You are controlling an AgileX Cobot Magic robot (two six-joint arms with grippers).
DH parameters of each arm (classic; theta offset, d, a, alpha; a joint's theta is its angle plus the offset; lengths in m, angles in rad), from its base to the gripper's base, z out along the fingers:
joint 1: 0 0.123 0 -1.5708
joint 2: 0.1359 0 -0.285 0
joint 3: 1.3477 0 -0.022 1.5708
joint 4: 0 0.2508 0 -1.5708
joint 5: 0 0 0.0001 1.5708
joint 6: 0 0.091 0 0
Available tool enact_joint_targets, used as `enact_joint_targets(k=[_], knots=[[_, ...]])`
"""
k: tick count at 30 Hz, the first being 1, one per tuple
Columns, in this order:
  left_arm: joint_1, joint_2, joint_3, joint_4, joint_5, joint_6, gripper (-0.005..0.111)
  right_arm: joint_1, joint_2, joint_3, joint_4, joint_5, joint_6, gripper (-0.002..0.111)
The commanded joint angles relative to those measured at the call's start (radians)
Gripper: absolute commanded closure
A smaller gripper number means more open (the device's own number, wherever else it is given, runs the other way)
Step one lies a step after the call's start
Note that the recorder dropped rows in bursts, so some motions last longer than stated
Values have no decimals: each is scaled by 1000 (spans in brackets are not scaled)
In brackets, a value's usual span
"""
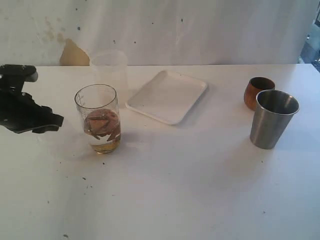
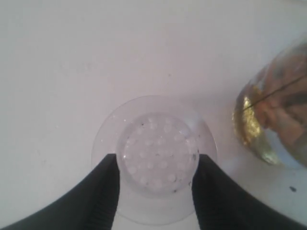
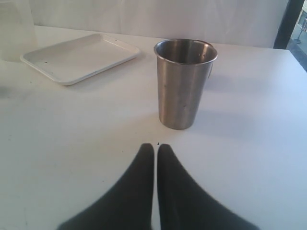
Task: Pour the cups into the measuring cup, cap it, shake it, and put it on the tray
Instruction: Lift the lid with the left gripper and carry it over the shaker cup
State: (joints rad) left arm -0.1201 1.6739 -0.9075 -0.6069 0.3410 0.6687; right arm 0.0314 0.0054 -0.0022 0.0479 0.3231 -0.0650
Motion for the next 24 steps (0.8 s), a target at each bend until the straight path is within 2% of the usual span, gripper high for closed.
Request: enact_joint_targets(k=[1, 5, 7, 12, 17, 21, 24], knots=[[-5, -154, -1, -4, -9, -21, 107, -3, -5, 2, 2, -9, 17, 106], [-5, -281, -6, 79, -35, -112, 107, -3, -5, 2, 2, -9, 17, 106], [-5, -317, -36, 117, -4, -174, 107, -3, -5, 2, 2, -9, 17, 106], [-20, -344, -180, 122, 216, -204, 107, -3, -5, 2, 2, -9, 17, 106], [-81, -323, -291, 166, 421, -231, 107, -3, -5, 2, 2, -9, 17, 106], [-152, -298, -291, 234, 433, -273, 107, -3, -5, 2, 2, -9, 17, 106], [-200, -279, -291, 242, 385, -292, 107, -3, -5, 2, 2, -9, 17, 106]])
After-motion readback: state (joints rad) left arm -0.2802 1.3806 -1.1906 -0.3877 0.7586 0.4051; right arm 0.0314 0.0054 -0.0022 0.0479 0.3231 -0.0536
